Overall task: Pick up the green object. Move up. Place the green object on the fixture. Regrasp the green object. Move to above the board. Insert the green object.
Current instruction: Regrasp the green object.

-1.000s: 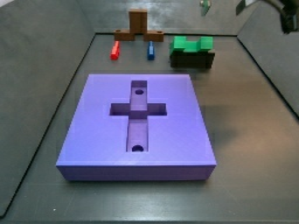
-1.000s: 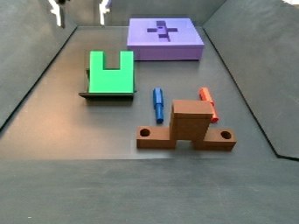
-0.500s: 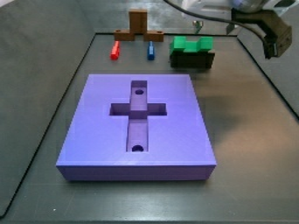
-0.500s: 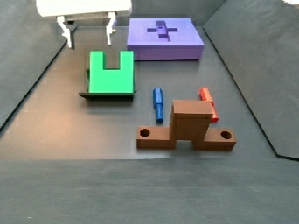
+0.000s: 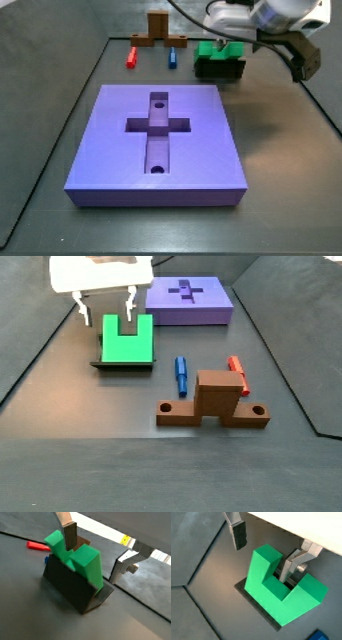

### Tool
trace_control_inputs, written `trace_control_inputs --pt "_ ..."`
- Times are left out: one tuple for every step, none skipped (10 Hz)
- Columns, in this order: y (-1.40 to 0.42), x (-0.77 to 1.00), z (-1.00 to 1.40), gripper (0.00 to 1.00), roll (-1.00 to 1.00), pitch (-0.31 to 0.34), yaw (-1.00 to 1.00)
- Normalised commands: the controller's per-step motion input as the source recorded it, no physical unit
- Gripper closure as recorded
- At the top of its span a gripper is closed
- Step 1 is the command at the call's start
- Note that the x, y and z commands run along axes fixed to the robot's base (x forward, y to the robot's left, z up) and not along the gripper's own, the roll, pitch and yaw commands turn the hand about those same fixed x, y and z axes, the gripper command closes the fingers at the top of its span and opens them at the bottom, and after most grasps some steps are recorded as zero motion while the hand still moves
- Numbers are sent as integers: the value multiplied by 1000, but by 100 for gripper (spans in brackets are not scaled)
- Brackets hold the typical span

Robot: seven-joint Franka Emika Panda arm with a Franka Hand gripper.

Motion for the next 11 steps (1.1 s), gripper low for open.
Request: trace_control_inputs --pt "54 29 -323 0 146 9 11" --pt "69 29 -300 0 206 34 20" --pt "109 0 -149 0 94 49 6" --pt "123 0 0 0 0 77 26" --pt "100 46 20 0 0 123 71" --pt "26 51 3 0 0 120 91" --pt "0 0 -151 0 103 0 77" --pt "0 0 -157 0 117 0 9" --pt "0 60 -57 0 100 9 0" --pt "0 0 0 0 0 -11 0" --pt "0 0 0 0 0 0 0"
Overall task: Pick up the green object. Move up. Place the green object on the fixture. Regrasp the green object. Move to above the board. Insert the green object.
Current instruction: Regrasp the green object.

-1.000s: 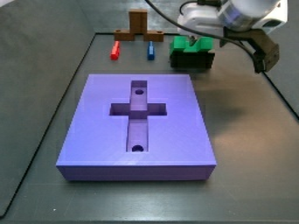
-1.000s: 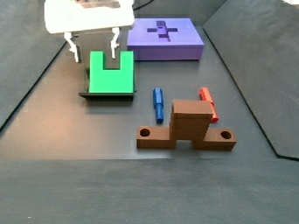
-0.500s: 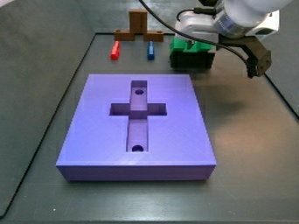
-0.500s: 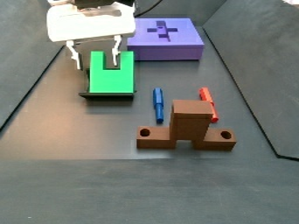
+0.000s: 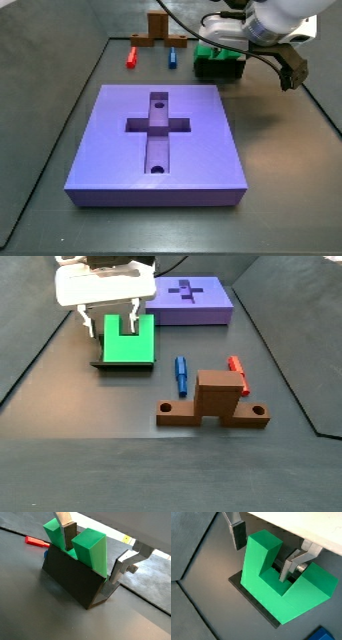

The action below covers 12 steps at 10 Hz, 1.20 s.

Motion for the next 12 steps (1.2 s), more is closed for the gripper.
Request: trace_control_inputs --pt "0 0 0 100 0 0 0" --pt "0 0 0 100 0 0 0" --pt "0 0 0 100 0 0 0" --pt "0 0 0 100 0 0 0" --pt "0 0 0 100 0 0 0" --pt "0 0 0 100 0 0 0" --pt "0 0 0 100 0 0 0" --pt "0 0 0 100 0 0 0" --pt "0 0 0 100 0 0 0" --pt "0 0 0 100 0 0 0" --pt "0 0 0 100 0 0 0" --pt "0 0 0 100 0 0 0"
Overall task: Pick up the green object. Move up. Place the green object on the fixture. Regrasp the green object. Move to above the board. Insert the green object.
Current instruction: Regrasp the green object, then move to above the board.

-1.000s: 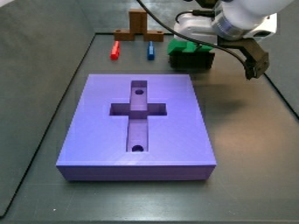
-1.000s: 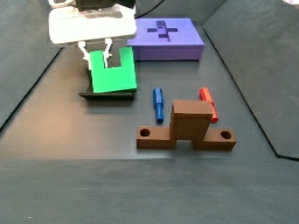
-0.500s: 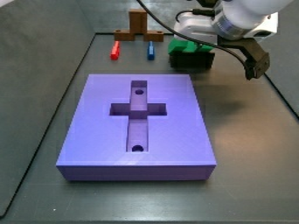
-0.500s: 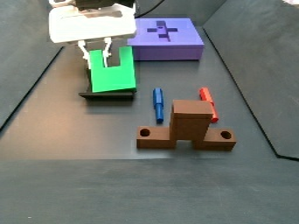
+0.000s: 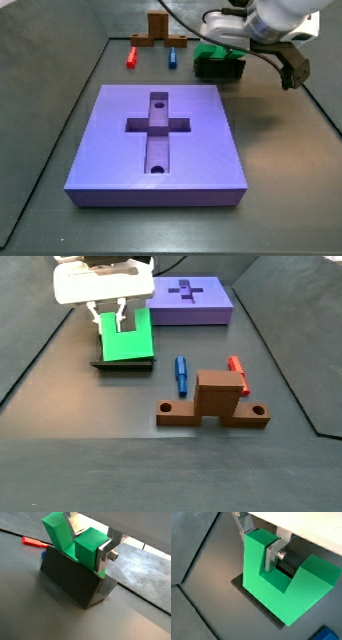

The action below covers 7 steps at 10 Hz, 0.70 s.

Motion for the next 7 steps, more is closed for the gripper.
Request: trace_control_inputs --pt "0 0 0 100 0 0 0" --pt "0 0 0 100 0 0 0" --pt "0 0 0 100 0 0 0" --pt "0 0 0 100 0 0 0" --pt "0 0 1400 100 0 0 0" --pt "-5 -35 1400 100 5 33 95" --pt "2 -53 1400 100 -20 -12 75"
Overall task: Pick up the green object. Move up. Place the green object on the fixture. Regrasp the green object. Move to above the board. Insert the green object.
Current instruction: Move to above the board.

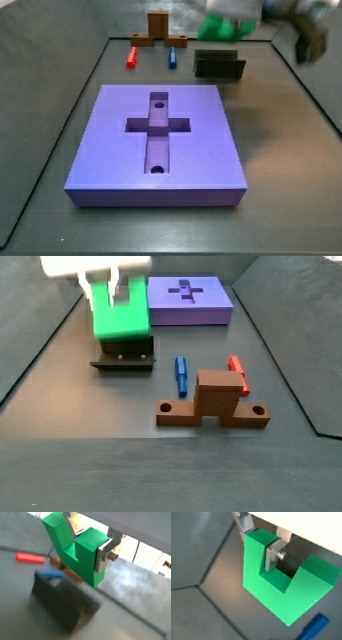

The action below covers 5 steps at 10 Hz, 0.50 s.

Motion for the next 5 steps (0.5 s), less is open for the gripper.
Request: trace_control_inputs --pt "7 -43 1400 100 -1 -21 60" --pt "-15 -39 1400 100 1 -4 26" --pt "-6 -33 1400 100 -7 -7 15" --pt "-9 -18 1400 100 -7 7 1" --pt "-25 1 777 100 -3 30 -4"
